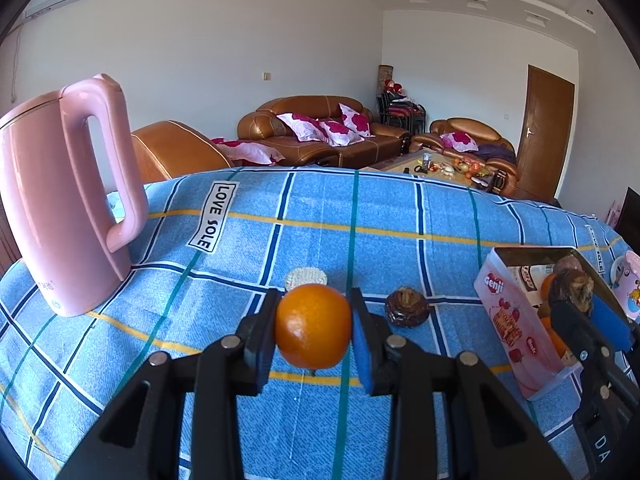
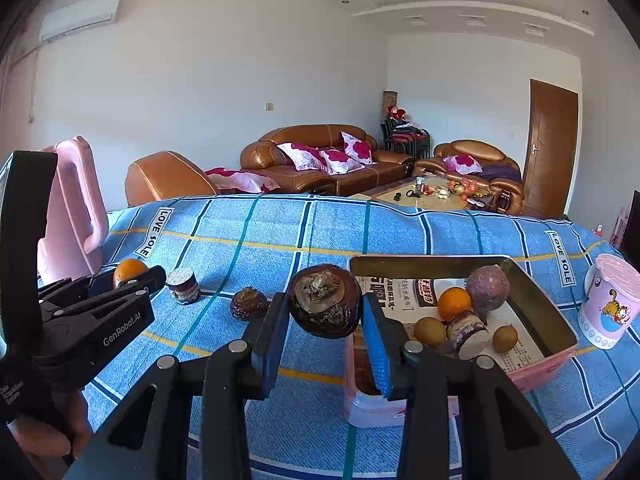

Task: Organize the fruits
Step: 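Carry the orange with the left tool over the tin box while the right tool carries the brown fruit there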

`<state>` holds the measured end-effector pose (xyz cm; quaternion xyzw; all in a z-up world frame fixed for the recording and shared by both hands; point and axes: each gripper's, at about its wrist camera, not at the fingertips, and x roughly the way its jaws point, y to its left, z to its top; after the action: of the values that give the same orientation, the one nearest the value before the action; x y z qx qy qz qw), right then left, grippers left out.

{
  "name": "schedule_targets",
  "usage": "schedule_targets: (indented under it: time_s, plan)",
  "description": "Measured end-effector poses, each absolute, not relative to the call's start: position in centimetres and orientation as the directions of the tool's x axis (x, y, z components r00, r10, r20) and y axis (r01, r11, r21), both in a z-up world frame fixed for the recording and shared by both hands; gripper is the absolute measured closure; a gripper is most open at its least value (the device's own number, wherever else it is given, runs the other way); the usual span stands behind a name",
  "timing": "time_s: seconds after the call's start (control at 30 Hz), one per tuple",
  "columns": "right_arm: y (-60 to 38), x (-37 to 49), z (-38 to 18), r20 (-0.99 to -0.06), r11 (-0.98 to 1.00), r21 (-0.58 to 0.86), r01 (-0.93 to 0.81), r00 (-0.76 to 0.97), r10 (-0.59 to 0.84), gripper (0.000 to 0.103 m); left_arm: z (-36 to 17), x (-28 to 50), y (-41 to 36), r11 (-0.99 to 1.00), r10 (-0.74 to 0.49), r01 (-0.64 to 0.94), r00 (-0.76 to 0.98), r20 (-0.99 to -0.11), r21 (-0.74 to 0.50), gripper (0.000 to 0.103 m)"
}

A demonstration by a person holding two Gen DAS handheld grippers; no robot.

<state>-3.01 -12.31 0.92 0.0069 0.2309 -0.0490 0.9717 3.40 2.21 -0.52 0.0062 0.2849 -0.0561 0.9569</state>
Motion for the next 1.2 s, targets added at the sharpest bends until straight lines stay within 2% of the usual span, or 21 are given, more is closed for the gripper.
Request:
schedule_targets:
  time_s: [1.2]
  plan:
    - [-22.6, -5.0, 1.5, -0.405, 0.966, -0.064, 0.250, 0.878, -0.254, 0.064, 0.1, 0.5, -9.6, 0.969, -0.180, 0.242, 0.841, -0.509, 0.057, 0.068]
